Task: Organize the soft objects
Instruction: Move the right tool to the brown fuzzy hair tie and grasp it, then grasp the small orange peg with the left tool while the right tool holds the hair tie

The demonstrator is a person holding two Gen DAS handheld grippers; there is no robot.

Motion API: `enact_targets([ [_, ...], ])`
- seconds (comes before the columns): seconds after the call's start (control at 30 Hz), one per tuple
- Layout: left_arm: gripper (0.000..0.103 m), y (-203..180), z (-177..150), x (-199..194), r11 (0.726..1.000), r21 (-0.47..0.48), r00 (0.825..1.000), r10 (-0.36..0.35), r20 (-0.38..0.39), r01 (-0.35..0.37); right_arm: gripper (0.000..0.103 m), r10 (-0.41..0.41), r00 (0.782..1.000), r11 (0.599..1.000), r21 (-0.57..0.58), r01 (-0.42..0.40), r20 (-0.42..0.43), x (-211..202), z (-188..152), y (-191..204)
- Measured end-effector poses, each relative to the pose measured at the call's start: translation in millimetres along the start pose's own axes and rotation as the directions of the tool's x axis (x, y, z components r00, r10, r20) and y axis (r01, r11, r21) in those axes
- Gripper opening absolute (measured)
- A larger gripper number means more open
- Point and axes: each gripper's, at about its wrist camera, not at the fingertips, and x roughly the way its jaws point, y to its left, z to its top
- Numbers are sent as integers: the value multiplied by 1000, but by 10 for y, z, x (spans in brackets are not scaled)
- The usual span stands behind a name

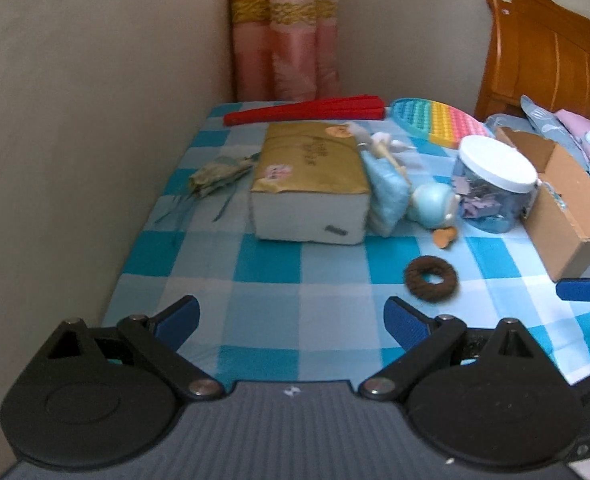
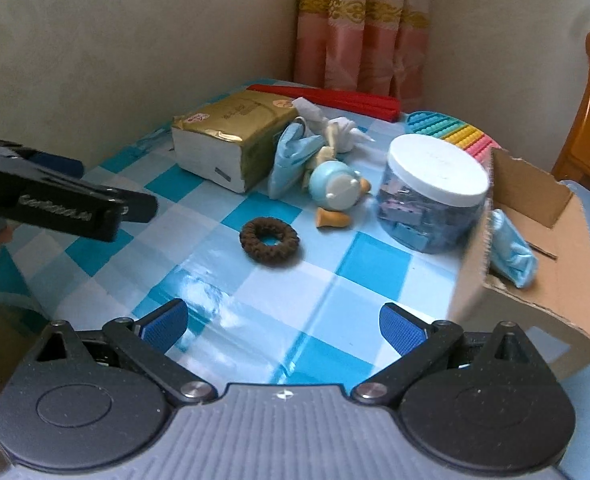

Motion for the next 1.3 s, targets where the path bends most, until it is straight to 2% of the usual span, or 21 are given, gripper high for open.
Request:
enact_targets([
  [0.2,98,183,-27,35,999,-27,1000,19,9,-19,103,-1,1000,1000,6,1,-9,258,73,70],
  [0.63,98,357,-76,216,997,-70,999,9,-47,-12,99,-13,1000,1000,10,12,22,687,273,166],
  [0.8,98,363,-76,249,998,-65,999,18,-49,-21,91,-12,1000,1000,26,12,14,803,296,164],
  [1.13,98,365,-72,269,998,-65,999,16,-52,-19,72,-28,998,998,51,25,54,840,329,145],
  [1.3,98,335,-65,281,999,-50,999,14,-50,-16,53,-39,997,998,58,36,62,814,327,134],
])
